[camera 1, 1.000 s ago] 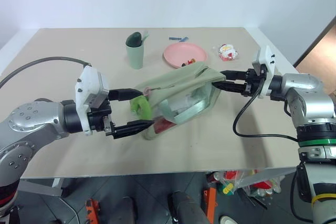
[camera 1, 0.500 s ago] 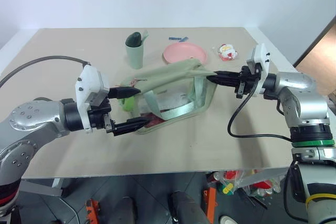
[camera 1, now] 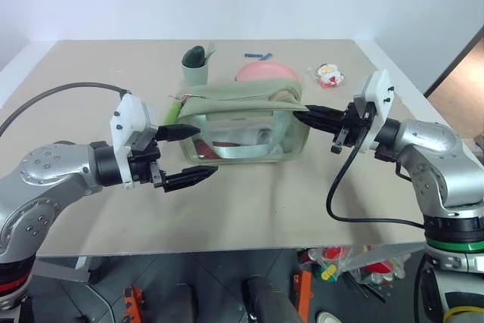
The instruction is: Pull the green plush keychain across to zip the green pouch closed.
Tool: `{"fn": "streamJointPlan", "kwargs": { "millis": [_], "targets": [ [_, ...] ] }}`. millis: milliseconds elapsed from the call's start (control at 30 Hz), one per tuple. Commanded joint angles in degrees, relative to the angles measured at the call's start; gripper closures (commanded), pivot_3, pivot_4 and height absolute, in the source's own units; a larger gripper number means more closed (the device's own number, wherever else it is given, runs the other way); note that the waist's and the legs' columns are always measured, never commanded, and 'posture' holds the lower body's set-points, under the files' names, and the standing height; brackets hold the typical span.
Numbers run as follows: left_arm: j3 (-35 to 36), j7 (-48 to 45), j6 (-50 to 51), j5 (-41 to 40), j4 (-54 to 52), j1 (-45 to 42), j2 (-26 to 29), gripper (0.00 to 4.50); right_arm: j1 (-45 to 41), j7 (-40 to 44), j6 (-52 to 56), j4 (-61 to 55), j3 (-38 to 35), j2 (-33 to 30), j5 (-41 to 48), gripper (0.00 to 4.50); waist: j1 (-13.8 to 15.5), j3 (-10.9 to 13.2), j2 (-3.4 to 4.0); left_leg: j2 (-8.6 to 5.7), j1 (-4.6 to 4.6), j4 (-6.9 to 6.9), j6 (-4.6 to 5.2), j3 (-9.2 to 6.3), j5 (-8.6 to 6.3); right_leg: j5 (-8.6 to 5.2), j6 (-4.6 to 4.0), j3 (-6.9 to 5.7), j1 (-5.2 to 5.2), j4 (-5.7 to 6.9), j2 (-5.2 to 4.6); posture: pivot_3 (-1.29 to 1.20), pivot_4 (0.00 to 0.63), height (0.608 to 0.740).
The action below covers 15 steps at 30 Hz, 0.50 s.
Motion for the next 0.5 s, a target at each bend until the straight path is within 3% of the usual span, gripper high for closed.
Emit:
{"fn": "streamJointPlan", "kwargs": {
  "millis": [33, 267, 500],
  "targets": [
    [0.13, -0.57, -1.69, 1.04, -0.03, -1.43, -0.38, 0.00, -0.60, -0.99, -0.50, -3.11, -2.55, -0.20, 1.89, 4.48, -0.01, 0.00, 0.00, 0.00, 0.00, 0.01, 0.00, 0.02, 0.00, 0.01, -0.03, 0.02, 0.00, 0.00, 0.00, 0.00, 0.150, 0.740],
    [0.45, 0.58, -2.52, 2.00, 0.07, -1.73, -1.83, 0.00, 1.24, -1.26, 0.48, -3.29, -2.65, -0.39, 2.61, 4.48, 0.02, -0.01, -0.01, -0.01, -0.01, 0.06, 0.00, 0.03, 0.01, 0.00, -0.06, 0.05, 0.02, 0.00, -0.01, 0.00, 0.150, 0.740],
    [1.87, 11.86, -5.94, 7.69, 0.53, -1.29, -10.00, 0.00, 6.57, -2.49, -0.20, -4.39, -1.73, 0.67, 1.79, 4.48, -0.04, -0.01, -0.01, 0.01, 0.02, 0.04, 0.00, 0.01, 0.01, 0.13, 0.13, 0.05, 0.04, 0.00, 0.01, 0.00, 0.150, 0.740]
  ]
}}
